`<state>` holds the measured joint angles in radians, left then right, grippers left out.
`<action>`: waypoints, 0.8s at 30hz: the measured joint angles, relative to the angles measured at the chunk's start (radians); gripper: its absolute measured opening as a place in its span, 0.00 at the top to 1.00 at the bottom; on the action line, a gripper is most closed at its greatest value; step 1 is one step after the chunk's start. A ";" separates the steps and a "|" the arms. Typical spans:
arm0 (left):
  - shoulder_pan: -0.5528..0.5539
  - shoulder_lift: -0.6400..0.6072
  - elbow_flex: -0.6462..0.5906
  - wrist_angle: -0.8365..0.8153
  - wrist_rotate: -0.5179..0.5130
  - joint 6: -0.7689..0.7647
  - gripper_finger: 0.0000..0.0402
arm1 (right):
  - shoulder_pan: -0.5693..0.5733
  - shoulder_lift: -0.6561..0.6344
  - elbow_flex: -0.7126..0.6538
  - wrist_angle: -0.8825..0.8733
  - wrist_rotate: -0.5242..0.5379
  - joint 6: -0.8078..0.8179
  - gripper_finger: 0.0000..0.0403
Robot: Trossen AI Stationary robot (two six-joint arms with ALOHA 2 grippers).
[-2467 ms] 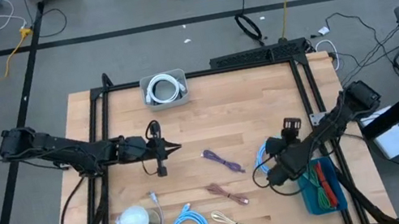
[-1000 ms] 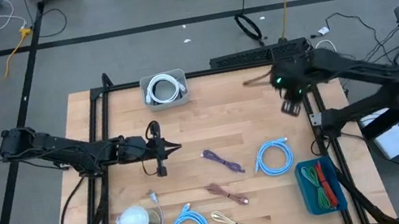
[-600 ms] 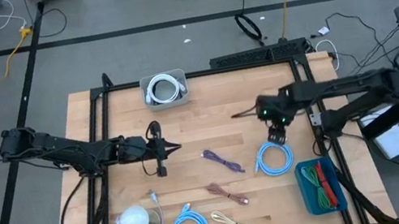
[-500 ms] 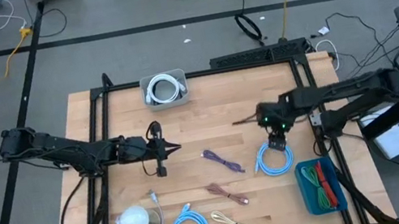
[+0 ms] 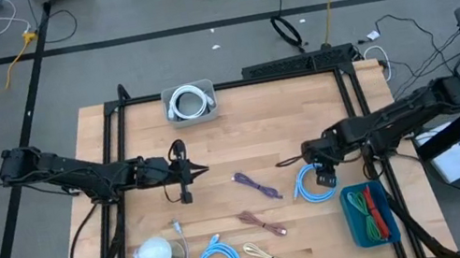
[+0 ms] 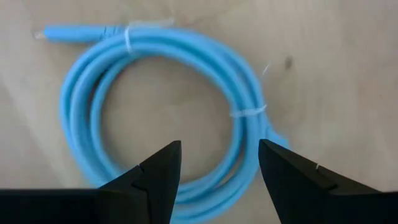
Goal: Pick & Place USB Port
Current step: Put the top blue HDMI cable into the gray bin
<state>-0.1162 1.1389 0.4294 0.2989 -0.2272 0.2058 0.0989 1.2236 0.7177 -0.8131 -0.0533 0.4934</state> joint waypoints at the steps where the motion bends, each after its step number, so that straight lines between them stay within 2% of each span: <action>1: 0.000 0.000 0.000 0.000 0.000 0.000 0.95 | 0.003 0.000 0.000 0.017 0.011 0.000 0.49; 16: 0.000 0.000 0.000 -0.002 0.000 -0.002 0.95 | 0.014 -0.003 -0.161 0.168 0.042 0.036 0.49; 24: 0.000 0.000 0.000 -0.001 0.000 -0.002 0.95 | 0.015 -0.008 -0.166 0.168 0.079 0.021 0.53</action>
<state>-0.1162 1.1389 0.4294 0.2977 -0.2268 0.2043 0.1135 1.2152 0.5522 -0.6446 0.0257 0.5147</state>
